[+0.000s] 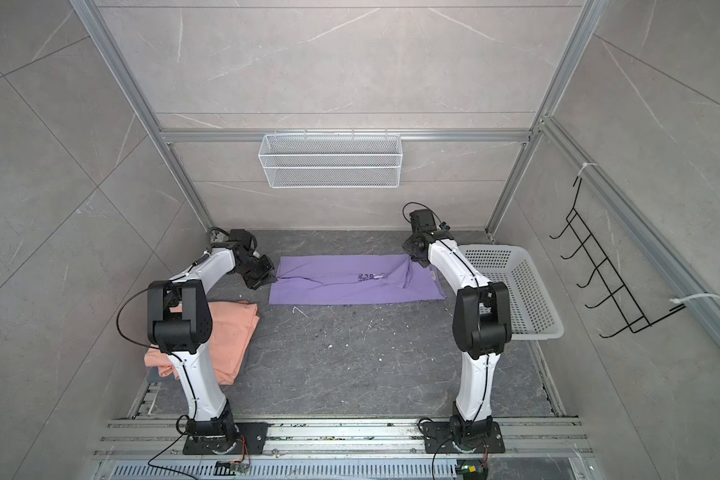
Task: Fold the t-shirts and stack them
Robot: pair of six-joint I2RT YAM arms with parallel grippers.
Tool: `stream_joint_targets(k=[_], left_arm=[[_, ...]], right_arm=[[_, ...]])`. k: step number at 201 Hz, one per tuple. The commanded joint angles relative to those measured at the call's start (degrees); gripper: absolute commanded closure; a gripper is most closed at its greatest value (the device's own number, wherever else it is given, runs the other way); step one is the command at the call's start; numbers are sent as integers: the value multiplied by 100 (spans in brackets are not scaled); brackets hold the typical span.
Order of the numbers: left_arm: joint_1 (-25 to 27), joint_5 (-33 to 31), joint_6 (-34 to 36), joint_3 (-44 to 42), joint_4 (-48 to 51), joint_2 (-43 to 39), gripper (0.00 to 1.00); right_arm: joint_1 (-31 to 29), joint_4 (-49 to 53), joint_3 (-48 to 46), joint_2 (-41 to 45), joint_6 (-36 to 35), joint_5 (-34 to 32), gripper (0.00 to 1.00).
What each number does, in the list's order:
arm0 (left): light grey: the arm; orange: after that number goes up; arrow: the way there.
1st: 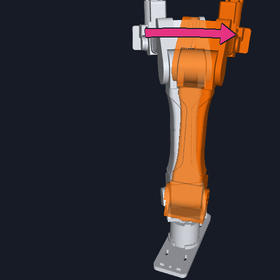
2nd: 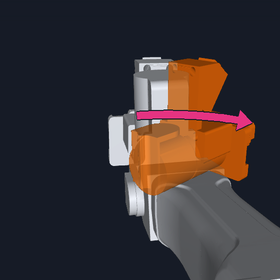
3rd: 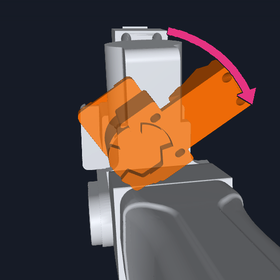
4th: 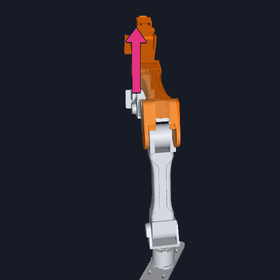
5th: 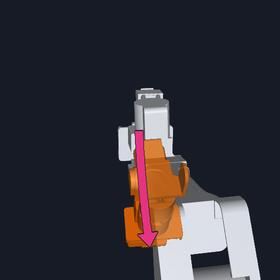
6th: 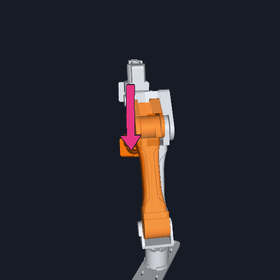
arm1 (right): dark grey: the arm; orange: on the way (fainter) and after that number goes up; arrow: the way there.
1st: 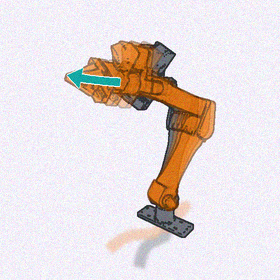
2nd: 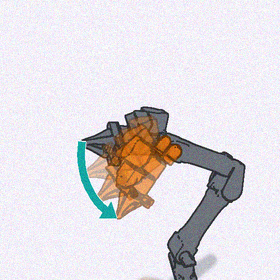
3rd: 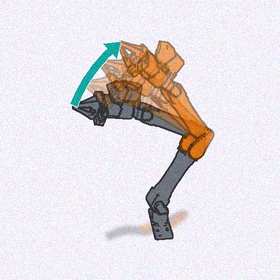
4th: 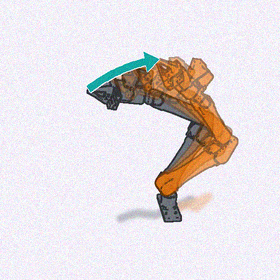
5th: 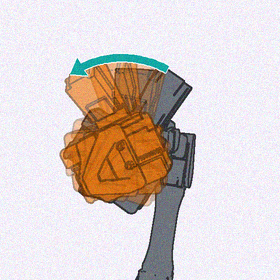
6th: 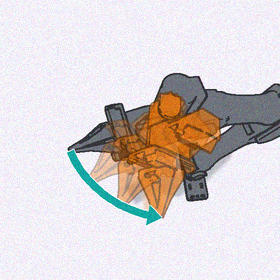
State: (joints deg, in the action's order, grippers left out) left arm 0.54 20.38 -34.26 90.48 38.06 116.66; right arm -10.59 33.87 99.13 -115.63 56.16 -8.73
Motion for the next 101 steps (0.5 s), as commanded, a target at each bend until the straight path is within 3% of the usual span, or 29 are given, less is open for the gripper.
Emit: stream_joint_targets(k=[1,33,71,75,88,96,101], left_arm=[[-189,707,-285,-58,-779,167,100],[-307,884,-603,-106,-1279,222,100],[-319,985,-743,54,-1463,444,100],[-321,987,-767,72,-1479,472,93],[-318,1050,-844,108,-1546,539,71],[-318,1036,-886,119,-1568,566,51],[-320,1026,-909,101,-1586,547,45]], right_arm=[[121,171,474,-388,437,-132,100],[170,693,1287,-906,488,-302,100],[202,851,1635,-1299,476,-263,98],[211,848,1667,-1329,443,-238,93],[211,598,1711,-1383,250,-103,59],[220,407,1657,-1350,33,-36,51],[218,307,1592,-1285,-45,-9,49]])
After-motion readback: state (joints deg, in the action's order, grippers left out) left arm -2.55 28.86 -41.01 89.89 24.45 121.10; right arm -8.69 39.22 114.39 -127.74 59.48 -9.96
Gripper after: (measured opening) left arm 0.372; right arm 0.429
